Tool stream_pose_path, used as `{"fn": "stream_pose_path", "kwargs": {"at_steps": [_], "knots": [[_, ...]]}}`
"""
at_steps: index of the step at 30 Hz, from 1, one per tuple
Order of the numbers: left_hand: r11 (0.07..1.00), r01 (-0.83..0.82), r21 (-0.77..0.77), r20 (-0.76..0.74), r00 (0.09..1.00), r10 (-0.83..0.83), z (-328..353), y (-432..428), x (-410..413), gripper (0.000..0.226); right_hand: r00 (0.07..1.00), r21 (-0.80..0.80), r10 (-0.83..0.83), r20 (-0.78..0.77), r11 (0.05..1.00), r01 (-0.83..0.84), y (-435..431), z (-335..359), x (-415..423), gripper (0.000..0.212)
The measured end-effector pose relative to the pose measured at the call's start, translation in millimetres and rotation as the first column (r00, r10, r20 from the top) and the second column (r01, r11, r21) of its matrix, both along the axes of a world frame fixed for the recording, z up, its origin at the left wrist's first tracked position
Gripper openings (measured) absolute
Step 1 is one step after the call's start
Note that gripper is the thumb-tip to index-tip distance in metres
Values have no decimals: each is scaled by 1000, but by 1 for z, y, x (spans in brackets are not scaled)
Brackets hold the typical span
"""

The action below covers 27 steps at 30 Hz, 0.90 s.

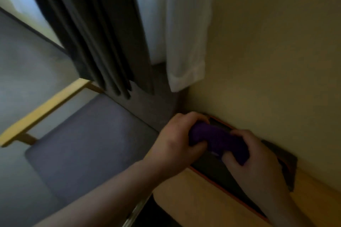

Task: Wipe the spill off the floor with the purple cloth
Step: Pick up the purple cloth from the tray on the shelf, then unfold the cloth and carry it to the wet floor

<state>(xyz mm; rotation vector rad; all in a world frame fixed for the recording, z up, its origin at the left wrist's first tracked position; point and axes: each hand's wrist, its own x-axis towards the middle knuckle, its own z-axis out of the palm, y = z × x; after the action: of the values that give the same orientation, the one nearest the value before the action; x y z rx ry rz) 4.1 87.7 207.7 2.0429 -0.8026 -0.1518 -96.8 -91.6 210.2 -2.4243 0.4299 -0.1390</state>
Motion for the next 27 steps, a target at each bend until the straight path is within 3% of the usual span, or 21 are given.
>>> {"fn": "stream_pose_path", "kwargs": {"at_steps": [4,8,14,22,27], "knots": [[994,-33,-109,7,999,34,125,85,1,41,971,-64,143,193,989,-132,69,128,18,37],[980,-151,-127,190,966,174,232,178,11,41,906,-136,294,305,955,-264,153,237,47,29],[937,-268,-223,342,879,332,363,339,0,42,778,-254,428,460,903,-347,308,371,59,37],[923,-311,-227,513,767,385,465,544,-54,39,622,-349,536,571,844,-408,508,472,31,41],[910,-338,-239,561,717,413,499,634,-69,45,567,-475,636,523,770,-426,598,501,29,55]]}}
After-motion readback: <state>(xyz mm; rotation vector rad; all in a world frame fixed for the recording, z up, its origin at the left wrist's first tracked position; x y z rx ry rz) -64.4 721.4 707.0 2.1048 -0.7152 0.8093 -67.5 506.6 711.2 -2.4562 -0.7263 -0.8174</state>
